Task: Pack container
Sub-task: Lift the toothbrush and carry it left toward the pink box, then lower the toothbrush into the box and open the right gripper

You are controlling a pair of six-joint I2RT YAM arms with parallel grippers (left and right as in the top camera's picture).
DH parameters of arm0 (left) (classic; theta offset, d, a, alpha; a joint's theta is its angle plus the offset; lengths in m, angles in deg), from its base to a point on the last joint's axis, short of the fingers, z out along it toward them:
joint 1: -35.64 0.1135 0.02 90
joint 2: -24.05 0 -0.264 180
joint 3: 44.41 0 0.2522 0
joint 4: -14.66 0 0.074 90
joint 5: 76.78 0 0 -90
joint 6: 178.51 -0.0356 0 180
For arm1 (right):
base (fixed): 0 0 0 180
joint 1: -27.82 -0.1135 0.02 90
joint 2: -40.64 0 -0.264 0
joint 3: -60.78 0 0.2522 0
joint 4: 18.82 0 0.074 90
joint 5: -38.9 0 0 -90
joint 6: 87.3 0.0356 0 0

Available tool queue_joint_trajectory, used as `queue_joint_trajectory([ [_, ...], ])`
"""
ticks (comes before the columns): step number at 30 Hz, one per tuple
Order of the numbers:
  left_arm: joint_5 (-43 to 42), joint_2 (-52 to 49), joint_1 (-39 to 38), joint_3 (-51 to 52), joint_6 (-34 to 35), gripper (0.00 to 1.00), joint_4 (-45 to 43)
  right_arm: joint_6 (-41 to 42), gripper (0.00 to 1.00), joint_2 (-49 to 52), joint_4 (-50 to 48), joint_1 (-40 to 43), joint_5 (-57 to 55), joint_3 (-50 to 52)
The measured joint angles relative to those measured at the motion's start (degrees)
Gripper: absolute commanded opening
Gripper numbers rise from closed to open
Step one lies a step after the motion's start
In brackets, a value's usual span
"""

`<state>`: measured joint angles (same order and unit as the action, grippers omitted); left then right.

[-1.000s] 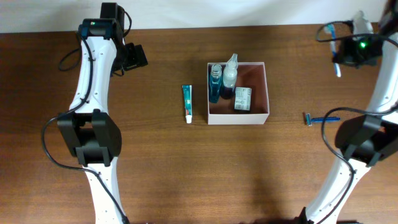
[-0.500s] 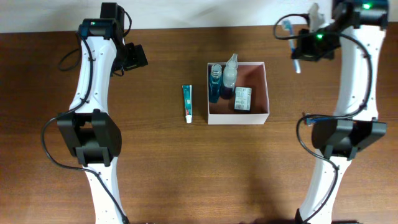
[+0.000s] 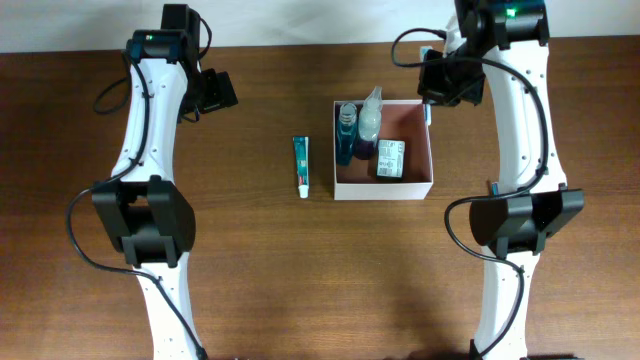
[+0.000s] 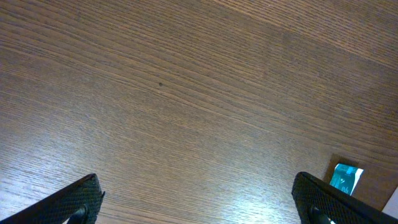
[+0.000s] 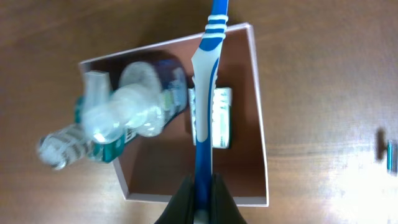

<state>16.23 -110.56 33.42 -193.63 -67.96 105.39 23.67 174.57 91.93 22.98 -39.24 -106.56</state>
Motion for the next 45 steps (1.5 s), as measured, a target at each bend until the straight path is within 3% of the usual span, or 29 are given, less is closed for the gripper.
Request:
queue_joint_trajectory([
  [8,0.0,0.0,0.0,0.0,0.0,0.99,0.0,8.2,0.04,0.0,0.0,-1.3,-1.3,4.2],
  [20,0.0,0.0,0.0,0.0,0.0,1.0,0.0,17.3,0.04,0.0,0.0,-9.6,-4.4,5.6],
  [29,0.0,0.0,0.0,0.0,0.0,0.99,0.0,22.9,0.04,0.0,0.0,-9.9,-7.2,7.3],
  [45,0.0,0.0,0.0,0.0,0.0,0.99,0.0,25.6,0.08,0.0,-0.5,-9.9,-8.9,13.2],
])
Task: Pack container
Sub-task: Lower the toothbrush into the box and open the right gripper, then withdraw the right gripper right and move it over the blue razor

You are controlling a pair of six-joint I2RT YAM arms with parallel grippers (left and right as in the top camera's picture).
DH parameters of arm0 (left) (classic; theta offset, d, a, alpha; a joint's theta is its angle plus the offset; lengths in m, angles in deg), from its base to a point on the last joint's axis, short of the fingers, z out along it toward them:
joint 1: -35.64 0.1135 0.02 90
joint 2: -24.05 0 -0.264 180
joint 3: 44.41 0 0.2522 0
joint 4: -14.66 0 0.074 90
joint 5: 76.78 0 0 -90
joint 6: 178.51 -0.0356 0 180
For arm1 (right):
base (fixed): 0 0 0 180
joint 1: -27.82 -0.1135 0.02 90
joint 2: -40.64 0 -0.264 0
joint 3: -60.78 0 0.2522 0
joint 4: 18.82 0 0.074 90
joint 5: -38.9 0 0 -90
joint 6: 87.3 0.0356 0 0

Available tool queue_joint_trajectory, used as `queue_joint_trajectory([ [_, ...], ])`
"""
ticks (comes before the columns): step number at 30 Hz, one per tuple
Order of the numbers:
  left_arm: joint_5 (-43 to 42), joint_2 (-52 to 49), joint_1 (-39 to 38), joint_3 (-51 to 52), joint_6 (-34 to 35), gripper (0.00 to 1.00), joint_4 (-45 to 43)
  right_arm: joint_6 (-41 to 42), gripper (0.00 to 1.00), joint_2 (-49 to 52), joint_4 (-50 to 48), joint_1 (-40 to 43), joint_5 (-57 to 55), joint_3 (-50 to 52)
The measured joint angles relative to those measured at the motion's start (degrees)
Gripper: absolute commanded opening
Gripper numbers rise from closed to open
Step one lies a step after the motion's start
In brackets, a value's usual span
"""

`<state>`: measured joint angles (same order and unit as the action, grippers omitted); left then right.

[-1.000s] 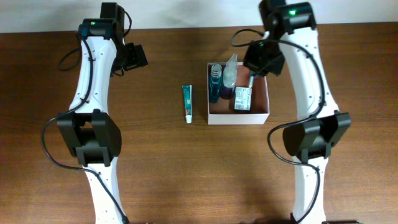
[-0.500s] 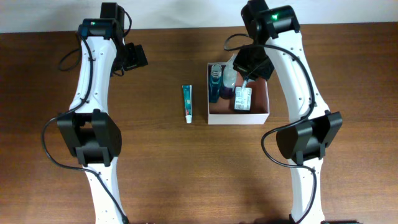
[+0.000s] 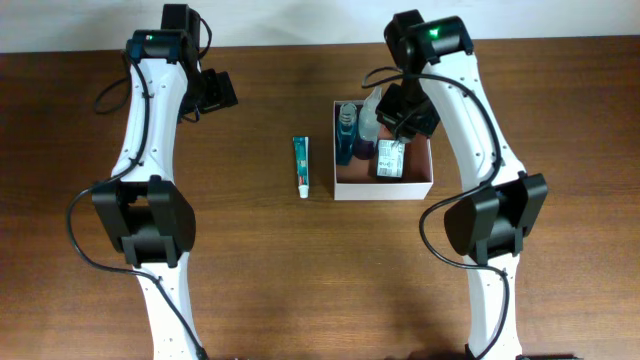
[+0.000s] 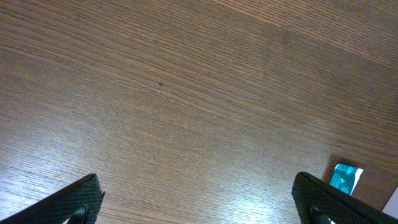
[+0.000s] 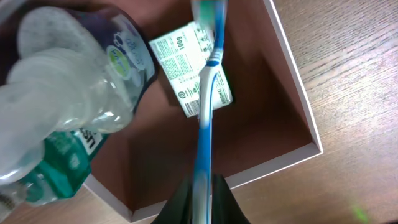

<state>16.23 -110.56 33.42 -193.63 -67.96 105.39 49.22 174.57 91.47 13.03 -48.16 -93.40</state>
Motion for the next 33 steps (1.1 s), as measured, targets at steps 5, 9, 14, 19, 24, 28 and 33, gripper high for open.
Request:
queue_joint_trajectory([
  [5,0.0,0.0,0.0,0.0,0.0,1.0,0.0,0.0,0.09,0.0,-1.5,0.0,-0.1,1.1],
  [9,0.0,0.0,0.0,0.0,0.0,0.99,0.0,0.0,0.13,0.0,-2.3,0.0,-0.2,1.1],
  [14,0.0,0.0,0.0,0.0,0.0,1.0,0.0,-0.1,0.19,0.0,-2.3,0.1,-1.8,1.1],
  [19,0.0,0.0,0.0,0.0,0.0,1.0,0.0,-3.0,0.37,0.0,-2.7,0.8,-3.1,1.1],
  [24,0.0,0.0,0.0,0.0,0.0,1.0,0.0,-6.8,0.87,0.0,-0.8,4.3,-3.6,1.0],
  [28,0.0,0.0,0.0,0.0,0.0,0.99,0.0,-9.5,0.93,0.0,0.5,9.6,-3.6,-1.1],
  [33,0.0,0.0,0.0,0.0,0.0,0.99,0.0,-10.3,0.99,-1.1,0.5,17.4,-3.6,-2.8],
])
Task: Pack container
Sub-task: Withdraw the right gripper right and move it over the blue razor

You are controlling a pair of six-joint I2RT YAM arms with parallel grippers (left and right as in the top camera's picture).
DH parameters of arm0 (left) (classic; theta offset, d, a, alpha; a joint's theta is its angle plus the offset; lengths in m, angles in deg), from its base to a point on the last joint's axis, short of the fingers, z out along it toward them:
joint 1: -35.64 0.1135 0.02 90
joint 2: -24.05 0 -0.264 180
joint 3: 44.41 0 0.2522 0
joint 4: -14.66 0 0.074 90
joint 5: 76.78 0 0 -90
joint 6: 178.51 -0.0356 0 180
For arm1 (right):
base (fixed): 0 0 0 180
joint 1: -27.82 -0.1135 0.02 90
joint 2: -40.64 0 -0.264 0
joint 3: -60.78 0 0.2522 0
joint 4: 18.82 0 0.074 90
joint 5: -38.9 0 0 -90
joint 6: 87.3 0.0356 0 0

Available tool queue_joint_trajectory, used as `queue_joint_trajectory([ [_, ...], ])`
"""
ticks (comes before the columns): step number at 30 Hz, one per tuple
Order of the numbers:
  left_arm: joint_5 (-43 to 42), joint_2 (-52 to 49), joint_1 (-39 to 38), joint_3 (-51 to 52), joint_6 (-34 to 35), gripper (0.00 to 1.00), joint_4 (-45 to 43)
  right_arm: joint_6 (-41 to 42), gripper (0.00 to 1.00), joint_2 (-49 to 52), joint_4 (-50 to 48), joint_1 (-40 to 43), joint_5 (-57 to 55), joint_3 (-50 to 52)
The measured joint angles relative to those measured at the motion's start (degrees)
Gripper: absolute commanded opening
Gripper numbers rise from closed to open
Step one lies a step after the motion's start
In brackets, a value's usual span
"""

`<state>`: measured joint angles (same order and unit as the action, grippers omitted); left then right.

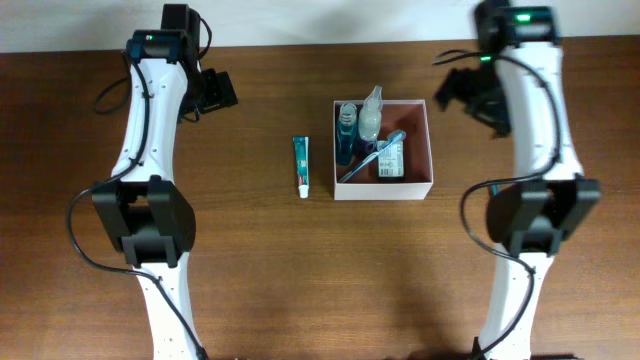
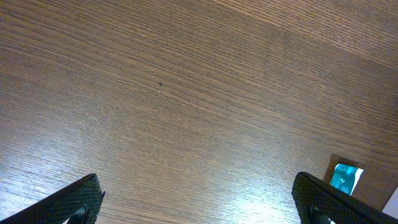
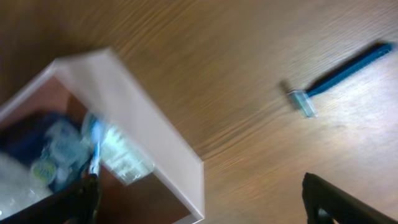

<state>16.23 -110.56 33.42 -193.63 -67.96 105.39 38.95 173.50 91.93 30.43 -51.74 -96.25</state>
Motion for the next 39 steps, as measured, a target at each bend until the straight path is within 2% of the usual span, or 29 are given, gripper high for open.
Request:
queue_joint_trajectory([
  [12,0.0,0.0,0.0,0.0,0.0,0.99,0.0,9.0,0.99,-1.6,0.0,19.2,4.7,1.0],
  [19,0.0,0.0,0.0,0.0,0.0,1.0,0.0,19.4,0.99,-1.9,-0.2,28.2,5.3,13.1],
  [23,0.0,0.0,0.0,0.0,0.0,0.99,0.0,23.6,0.99,-1.9,-2.6,29.1,5.4,24.0],
  [27,0.0,0.0,0.0,0.0,0.0,0.99,0.0,25.4,0.99,-1.9,-5.1,29.0,5.2,29.9],
  [33,0.0,0.0,0.0,0.0,0.0,0.99,0.0,28.0,0.99,-1.9,-9.2,28.3,0.9,30.8],
  [39,0.0,0.0,0.0,0.0,0.0,0.99,0.0,34.8,0.99,-1.9,-9.7,26.9,-0.5,30.9],
])
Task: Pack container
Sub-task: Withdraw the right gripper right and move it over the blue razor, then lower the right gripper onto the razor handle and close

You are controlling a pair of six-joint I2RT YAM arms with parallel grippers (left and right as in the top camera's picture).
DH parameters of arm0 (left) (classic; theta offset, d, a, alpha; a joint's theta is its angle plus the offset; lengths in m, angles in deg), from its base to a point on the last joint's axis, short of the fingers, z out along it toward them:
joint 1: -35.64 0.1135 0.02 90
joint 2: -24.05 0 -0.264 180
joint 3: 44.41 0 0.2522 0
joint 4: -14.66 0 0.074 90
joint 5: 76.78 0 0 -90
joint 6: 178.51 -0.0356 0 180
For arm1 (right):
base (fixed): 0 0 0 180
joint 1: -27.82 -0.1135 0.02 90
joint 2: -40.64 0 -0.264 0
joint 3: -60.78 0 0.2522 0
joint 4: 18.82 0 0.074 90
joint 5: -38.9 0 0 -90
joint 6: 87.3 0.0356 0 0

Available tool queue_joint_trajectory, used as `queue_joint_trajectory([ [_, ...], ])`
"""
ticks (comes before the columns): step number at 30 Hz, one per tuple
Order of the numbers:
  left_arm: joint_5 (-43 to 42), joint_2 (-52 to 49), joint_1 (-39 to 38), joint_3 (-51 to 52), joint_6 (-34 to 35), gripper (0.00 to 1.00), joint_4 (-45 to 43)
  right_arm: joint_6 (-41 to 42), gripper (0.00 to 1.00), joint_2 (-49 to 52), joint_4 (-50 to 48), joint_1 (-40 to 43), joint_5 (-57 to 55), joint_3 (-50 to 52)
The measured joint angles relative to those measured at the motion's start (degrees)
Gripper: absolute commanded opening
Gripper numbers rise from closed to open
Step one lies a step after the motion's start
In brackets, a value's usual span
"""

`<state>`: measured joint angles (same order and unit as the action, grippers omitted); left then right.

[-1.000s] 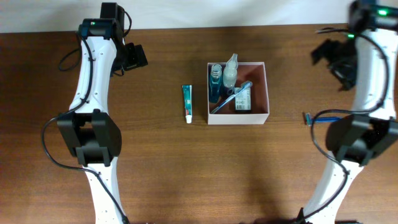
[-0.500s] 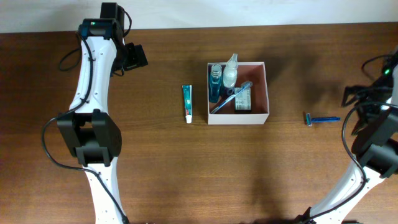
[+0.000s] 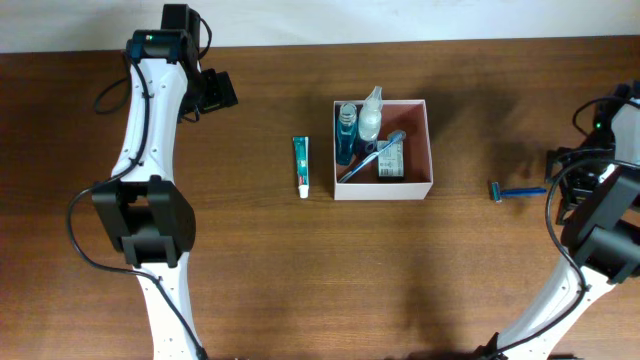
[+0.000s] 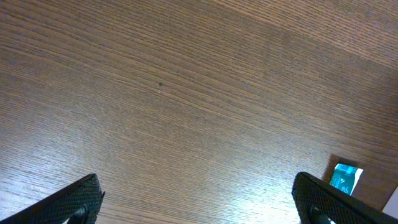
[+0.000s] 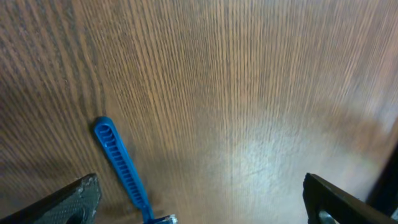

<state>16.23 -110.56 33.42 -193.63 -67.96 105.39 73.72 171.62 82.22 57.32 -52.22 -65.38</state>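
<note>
The white box (image 3: 384, 191) with a brown inside stands mid-table. In it are a blue bottle (image 3: 346, 132), a clear spray bottle (image 3: 370, 112), a small labelled packet (image 3: 393, 161) and a blue toothbrush (image 3: 372, 158) lying slantwise. A toothpaste tube (image 3: 301, 166) lies left of the box; its end (image 4: 344, 176) shows in the left wrist view. A blue razor (image 3: 515, 190) lies right of the box. My right gripper (image 5: 202, 208) is open low over the table, with the razor handle (image 5: 122, 168) by its left finger. My left gripper (image 4: 199, 211) is open at the far left.
The right arm (image 3: 603, 180) reaches in from the table's right edge, just beyond the razor. The left arm (image 3: 150, 130) runs along the left side, its wrist near the back edge. Bare brown wood lies between the toothpaste and the left arm.
My right gripper has moved from beside the box's far right corner out to the right edge of the table, and now sits over the razor handle. The left arm has not moved.
My right gripper first held the blue toothbrush above the box, then lower inside it by the packet. Then it was open and clear of the box, with the toothbrush lying inside. Now it is open over the razor.
</note>
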Motion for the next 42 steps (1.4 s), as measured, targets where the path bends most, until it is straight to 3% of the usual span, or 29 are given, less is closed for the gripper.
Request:
queue_joint_trajectory([
  [9,0.0,0.0,0.0,0.0,0.0,0.99,0.0,3.9,0.99,0.0,-7.0,-4.7,-2.1,1.7],
  [25,0.0,0.0,0.0,0.0,0.0,0.99,0.0,-4.9,0.99,0.0,-14.1,-5.3,-5.9,5.9],
  [42,0.0,0.0,0.0,0.0,0.0,0.99,0.0,-8.1,0.99,-0.5,-20.4,-5.3,-3.0,10.6],
])
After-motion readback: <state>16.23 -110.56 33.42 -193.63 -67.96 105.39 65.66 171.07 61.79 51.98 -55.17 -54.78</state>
